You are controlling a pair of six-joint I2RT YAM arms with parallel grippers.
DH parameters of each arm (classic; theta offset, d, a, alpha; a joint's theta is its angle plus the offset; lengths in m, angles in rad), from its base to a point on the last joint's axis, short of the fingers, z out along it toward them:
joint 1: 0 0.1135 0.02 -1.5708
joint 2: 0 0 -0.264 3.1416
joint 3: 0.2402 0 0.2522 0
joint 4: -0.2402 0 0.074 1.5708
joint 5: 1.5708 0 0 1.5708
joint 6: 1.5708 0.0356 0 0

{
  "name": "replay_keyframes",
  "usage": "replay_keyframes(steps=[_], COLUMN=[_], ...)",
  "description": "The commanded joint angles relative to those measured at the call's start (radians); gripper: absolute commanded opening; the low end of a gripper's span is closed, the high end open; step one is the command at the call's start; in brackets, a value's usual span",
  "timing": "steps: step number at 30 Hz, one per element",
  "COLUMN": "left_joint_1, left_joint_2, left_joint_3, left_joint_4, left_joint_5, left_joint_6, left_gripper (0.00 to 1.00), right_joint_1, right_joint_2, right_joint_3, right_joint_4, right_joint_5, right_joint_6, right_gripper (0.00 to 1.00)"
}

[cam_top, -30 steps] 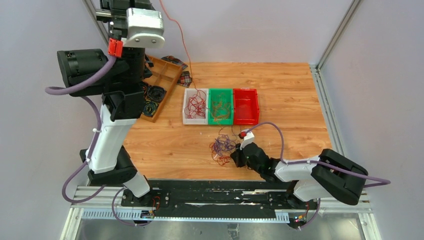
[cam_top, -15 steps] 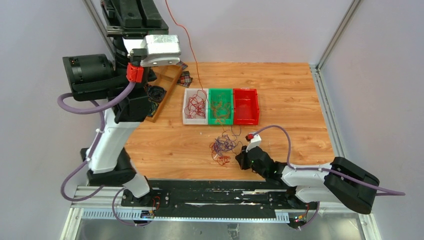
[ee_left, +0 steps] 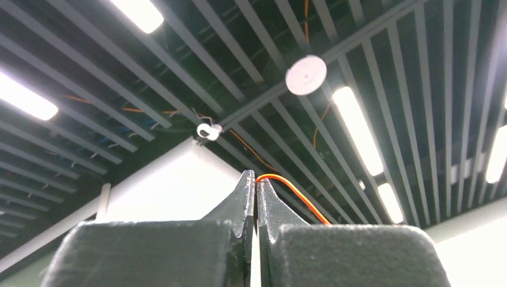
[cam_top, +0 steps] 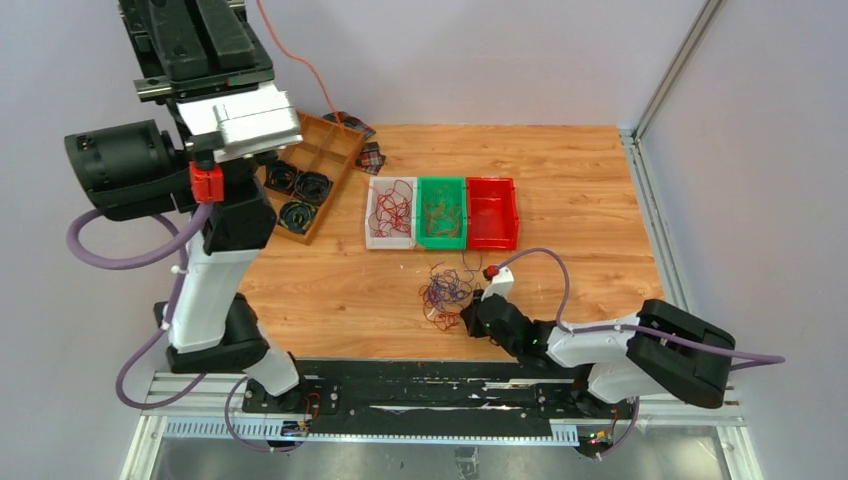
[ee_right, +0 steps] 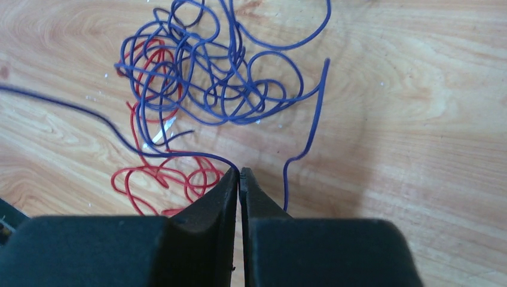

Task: Untangle the cables
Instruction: Untie the cable, then place the cable in the bin.

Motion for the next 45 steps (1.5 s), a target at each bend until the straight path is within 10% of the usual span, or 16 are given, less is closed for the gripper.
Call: replay_keyframes(steps=[1, 7, 10, 27, 35, 45], left_joint_1=[-0.008, -0.008, -0.008, -0.007, -0.007, -0.006], left_joint_2=[-0.159, -0.428, -0.480, -0.608, -0.537, -0.345], left_joint_3=[-0.218, -0.790, -0.916, -1.170, -1.071, -0.975], left_joint_4=[0.020, -0.069, -0.097, -0.270, -0.240, -0.116], left_joint_5=[-0.133, -0.159, -0.173, -0.344, -0.300, -0.292], left_joint_6=[-0.068, -0.137, -0.152, -0.187, -0.221, -0.288], left_gripper=[0.01, 0.01, 0.01, 0.01, 0.01, 0.01], right_joint_1=[0.039, 0.038, 0.038, -0.003, -0.037, -0.164], right_joint_2=[-0.080, -0.382, -0.421, -0.152, -0.034, 0.095], right_joint_3=[-0.006, 0.145, 0.227, 0.315, 0.446, 0.629], right_joint_4=[-0.289, -0.342, -0.290, -0.059, -0.027, -0.107], right_joint_5=[0.063, 0.106, 0.023, -0.214, -0.244, -0.126], right_joint_6=[-0.009, -0.263, -0.414, -0.501, -0.573, -0.485], right_gripper=[0.11, 0.59, 0.67, 0.60, 0.67, 0.52])
